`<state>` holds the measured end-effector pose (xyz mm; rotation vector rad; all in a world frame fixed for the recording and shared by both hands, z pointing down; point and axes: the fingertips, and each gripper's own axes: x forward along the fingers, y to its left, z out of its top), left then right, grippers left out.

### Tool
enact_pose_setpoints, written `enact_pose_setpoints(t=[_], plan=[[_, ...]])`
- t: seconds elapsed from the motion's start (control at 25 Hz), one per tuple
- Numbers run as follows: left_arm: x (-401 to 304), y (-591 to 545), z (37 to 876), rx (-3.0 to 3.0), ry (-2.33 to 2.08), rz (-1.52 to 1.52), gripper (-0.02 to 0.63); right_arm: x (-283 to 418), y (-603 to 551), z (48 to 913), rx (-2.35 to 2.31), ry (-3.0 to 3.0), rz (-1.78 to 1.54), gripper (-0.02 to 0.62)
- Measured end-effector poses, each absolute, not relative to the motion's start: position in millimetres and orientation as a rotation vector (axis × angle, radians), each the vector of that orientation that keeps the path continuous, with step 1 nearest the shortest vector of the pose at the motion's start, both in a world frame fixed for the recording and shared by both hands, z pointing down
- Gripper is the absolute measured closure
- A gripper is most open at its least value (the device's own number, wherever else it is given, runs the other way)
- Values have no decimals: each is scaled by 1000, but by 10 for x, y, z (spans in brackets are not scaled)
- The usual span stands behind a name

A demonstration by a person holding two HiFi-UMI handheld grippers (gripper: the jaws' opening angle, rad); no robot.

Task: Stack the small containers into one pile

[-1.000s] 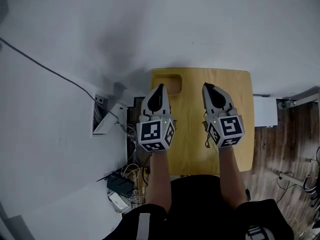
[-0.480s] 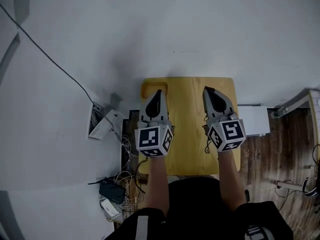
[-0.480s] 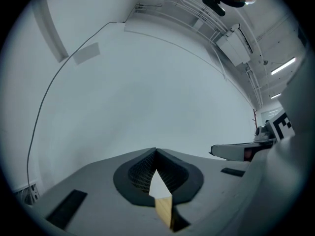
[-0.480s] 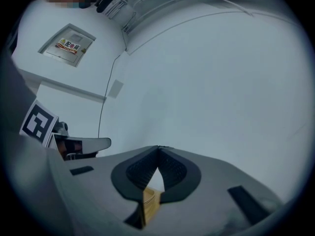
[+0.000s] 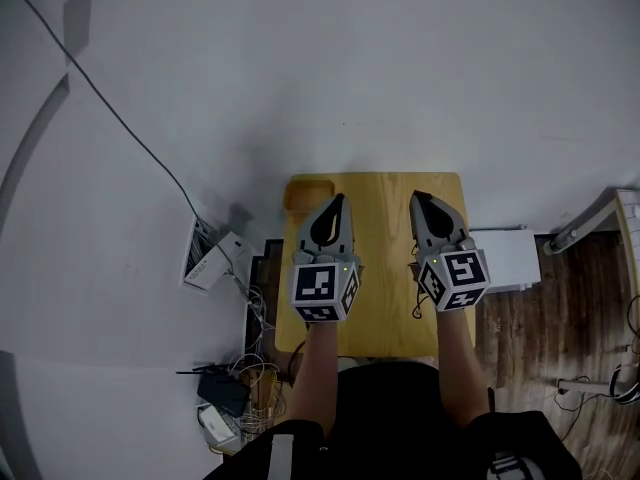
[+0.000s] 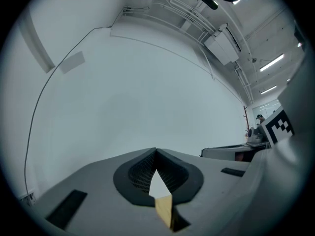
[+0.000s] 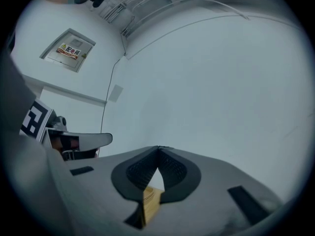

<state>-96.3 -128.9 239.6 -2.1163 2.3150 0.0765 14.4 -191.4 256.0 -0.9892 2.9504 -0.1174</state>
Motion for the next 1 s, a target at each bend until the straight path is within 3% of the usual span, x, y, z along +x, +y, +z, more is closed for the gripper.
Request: enact_pose_setpoints(t=[1.0], plan=[[-1113,-1279,2183,-2137,2282,88,603,-42,-1718,2262,-933,2936,-27,591]])
